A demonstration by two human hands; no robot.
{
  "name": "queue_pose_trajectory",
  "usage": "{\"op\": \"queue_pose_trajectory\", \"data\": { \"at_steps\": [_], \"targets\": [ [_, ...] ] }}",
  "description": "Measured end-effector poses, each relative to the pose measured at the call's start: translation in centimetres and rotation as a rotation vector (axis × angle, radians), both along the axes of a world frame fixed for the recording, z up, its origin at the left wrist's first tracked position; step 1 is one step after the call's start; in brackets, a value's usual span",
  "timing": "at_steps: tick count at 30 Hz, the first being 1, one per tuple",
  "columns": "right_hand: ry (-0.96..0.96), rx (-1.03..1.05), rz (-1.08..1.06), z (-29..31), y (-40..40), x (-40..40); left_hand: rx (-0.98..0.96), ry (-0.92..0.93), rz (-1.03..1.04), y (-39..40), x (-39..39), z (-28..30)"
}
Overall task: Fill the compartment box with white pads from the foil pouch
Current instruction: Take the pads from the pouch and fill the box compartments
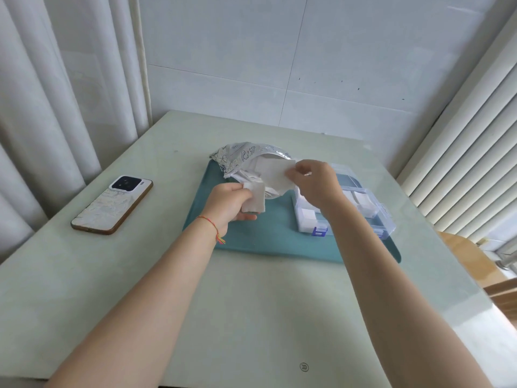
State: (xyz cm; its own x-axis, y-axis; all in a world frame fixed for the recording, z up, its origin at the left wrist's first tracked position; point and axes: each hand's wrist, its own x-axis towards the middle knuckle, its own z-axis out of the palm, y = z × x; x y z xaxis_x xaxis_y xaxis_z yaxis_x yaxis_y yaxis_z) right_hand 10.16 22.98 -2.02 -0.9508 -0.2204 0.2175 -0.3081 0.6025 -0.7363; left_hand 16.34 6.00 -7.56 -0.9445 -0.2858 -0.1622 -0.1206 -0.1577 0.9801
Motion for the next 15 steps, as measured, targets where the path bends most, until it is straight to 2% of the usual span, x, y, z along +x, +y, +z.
{"op": "queue_pose_trajectory", "data": {
  "at_steps": [4,6,12,15],
  "targets": [
    [-0.310,-0.329,0.128,0.7,0.9,1.4,0.090,-0.011,0.006,-0.1,0.0,0.1],
    [-0.397,-0.377,0.196,0.7,1.0,2.0,0.141,-0.015,-0.017,-0.2,0.1,0.3],
    [-0.506,-0.535,0.266,-0.1,0.7,2.6,0.270,0.031,-0.080,-0.1,0.5,0.8],
    [-0.448,-0.452,0.204,-1.1,0.2,2.6,0.334,0.039,-0.131,0.2,0.8,1.0]
  ]
}}
